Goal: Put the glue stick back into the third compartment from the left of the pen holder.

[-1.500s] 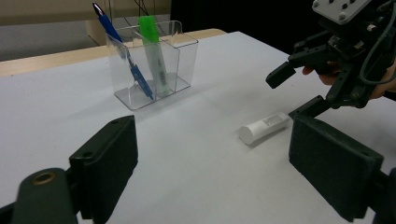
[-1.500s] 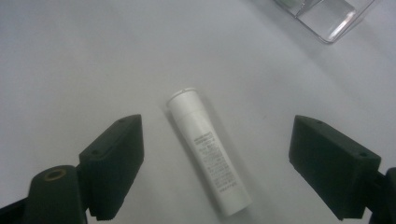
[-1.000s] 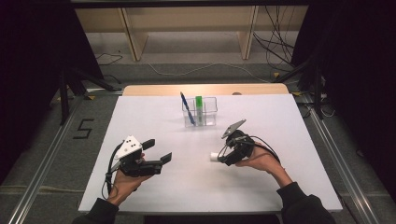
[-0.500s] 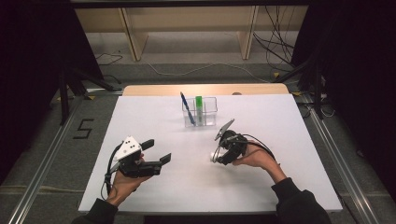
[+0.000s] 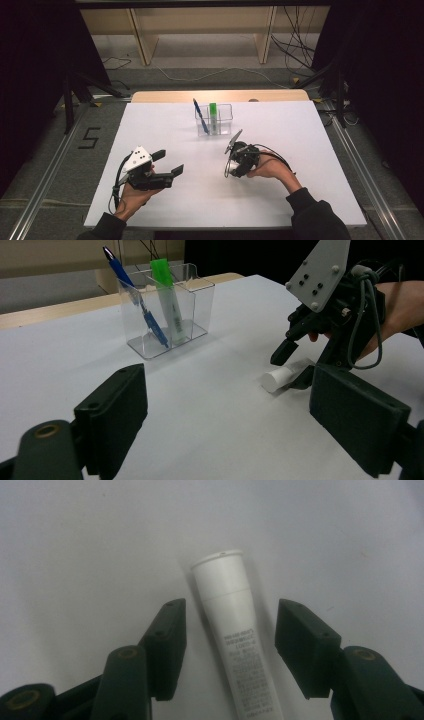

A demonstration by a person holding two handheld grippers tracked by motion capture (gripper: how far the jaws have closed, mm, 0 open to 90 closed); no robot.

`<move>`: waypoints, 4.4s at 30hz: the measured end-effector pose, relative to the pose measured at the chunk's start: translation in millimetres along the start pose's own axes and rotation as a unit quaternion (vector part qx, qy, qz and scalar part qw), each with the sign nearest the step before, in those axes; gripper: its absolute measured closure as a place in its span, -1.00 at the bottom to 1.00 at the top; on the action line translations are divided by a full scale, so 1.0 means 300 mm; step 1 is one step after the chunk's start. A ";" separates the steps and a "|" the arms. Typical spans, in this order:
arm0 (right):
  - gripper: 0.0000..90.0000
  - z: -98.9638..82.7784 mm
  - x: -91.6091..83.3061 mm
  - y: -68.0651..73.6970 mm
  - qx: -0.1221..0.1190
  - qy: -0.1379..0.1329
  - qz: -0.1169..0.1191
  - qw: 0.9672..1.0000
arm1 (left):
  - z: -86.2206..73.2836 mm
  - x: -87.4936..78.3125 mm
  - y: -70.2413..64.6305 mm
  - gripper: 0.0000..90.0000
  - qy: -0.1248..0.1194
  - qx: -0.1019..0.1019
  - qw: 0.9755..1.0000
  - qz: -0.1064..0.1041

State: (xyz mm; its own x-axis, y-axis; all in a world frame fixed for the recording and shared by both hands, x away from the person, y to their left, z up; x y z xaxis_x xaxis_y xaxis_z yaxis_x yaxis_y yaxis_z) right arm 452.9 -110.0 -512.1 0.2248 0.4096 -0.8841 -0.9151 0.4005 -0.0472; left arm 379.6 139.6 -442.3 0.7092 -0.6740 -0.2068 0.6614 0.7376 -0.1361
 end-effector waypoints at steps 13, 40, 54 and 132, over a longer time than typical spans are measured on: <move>0.21 0.000 0.008 -0.001 -0.008 0.014 0.005 1.000 | 0.000 -0.001 0.000 -0.66 0.000 0.000 1.000 -0.001; 0.46 0.011 0.023 0.005 -0.016 0.041 0.010 0.999 | 0.002 -0.004 0.000 -0.66 -0.001 0.001 1.000 -0.001; 0.51 0.019 0.020 0.011 -0.041 0.066 0.001 0.997 | 0.002 -0.005 0.001 -0.66 -0.001 0.001 1.000 -0.001; 0.52 0.279 -0.271 -0.283 0.198 -0.339 -0.124 0.911 | 0.014 -0.017 0.014 -0.66 -0.025 -0.006 1.000 0.015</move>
State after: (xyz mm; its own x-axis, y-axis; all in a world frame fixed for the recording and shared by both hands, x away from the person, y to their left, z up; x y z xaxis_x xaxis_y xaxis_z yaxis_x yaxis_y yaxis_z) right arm 540.3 -108.6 -397.3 0.6863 0.6248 -0.3724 -0.6453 0.7592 0.0844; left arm 379.7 145.9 -437.9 0.7397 -0.6532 -0.1615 0.6374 0.7572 -0.1429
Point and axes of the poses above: each handheld gripper's, and its own axes: x roughly forward along the jaws, z roughly out of its top, y roughly to its left, the point moved 6 cm from there along x, roughly forward along the jaws, and after that the axes turned 8 degrees about -y, right-handed, at the moved point
